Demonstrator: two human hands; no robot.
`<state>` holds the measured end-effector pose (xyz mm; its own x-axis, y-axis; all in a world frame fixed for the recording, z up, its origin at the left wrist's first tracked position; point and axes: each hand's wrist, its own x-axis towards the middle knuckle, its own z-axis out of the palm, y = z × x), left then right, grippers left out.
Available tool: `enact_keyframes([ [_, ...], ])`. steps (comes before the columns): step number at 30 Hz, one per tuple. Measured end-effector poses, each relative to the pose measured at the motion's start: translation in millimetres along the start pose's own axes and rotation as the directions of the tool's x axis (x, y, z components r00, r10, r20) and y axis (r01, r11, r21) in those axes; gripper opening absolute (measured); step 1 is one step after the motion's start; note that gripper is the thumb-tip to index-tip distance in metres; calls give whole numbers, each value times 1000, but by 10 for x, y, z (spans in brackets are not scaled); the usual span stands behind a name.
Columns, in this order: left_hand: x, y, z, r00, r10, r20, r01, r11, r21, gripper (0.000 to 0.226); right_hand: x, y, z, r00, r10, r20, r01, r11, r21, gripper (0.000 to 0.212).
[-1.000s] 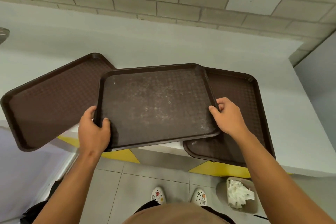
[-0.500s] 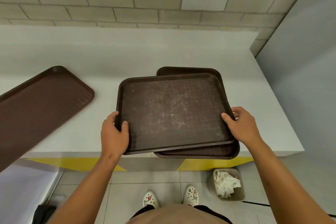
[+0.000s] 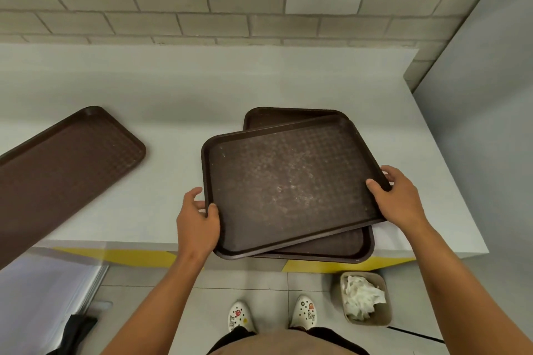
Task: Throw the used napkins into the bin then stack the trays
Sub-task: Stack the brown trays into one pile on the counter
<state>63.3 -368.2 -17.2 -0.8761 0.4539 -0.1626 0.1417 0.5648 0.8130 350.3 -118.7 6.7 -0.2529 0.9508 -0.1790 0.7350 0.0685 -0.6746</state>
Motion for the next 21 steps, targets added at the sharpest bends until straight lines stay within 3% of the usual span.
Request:
enact_keyframes([
  [3, -23, 39, 20, 1000, 17, 6, -17, 998, 66, 48, 17, 57, 14, 997, -58, 47, 61, 996, -65, 64],
  [7, -52, 137, 60, 1000, -2, 6, 2, 995, 96, 47, -112, 101, 137, 988, -148, -47, 126, 938, -322, 69],
  [12, -131, 203, 175, 998, -47, 44, 45, 997, 57, 54, -446, -68, 398, 953, -297, -60, 262, 908, -327, 63],
  [18, -265, 258, 225, 991, -75, 107, 77, 997, -6, 68, -666, -200, 743, 993, -106, 48, 115, 951, -286, 84],
  [21, -339, 267, 229, 987, -48, 153, 44, 999, 29, 74, -725, -245, 847, 993, -89, 83, 103, 978, -184, 88],
])
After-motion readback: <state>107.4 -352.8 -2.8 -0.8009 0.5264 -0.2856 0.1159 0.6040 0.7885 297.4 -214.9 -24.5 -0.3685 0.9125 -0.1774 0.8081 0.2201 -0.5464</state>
